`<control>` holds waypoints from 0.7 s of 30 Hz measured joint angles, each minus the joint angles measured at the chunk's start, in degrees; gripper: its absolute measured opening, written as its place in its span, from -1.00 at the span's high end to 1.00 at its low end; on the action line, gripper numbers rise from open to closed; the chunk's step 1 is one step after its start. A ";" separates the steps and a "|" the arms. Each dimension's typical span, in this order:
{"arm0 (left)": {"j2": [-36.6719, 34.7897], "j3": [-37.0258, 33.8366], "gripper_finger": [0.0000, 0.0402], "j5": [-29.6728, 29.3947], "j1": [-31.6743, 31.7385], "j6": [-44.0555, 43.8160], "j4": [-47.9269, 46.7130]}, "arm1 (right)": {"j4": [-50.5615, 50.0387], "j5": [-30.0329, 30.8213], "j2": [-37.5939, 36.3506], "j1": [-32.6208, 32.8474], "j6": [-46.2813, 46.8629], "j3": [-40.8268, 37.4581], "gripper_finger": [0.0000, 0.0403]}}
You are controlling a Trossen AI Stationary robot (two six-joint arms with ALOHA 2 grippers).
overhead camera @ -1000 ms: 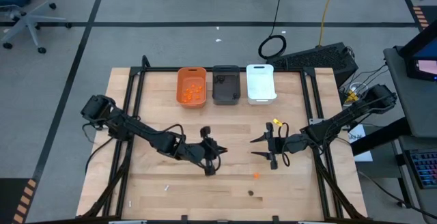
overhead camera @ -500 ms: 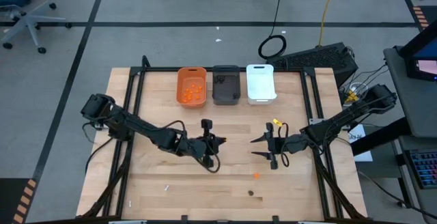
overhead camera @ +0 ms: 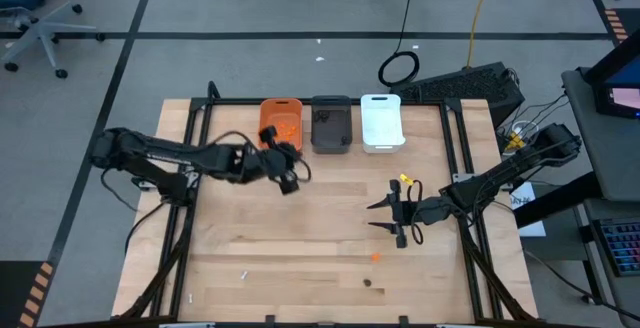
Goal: Sort Halloween decoration
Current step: Put the orange spider toy into the orange bin
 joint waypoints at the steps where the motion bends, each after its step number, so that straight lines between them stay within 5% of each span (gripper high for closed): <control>1: -0.89 0.00 0.99 0.01 1.12 -0.33 -1.14 | -0.08 0.00 0.00 0.00 0.00 0.00 0.09; 10: -3.20 -0.02 0.99 10.31 14.88 -2.58 -9.63 | -0.48 0.00 0.00 0.00 0.02 -0.02 0.09; 21: 0.30 -0.09 0.99 15.47 28.76 -1.99 -13.20 | -0.44 0.00 0.00 0.02 0.04 -0.02 0.09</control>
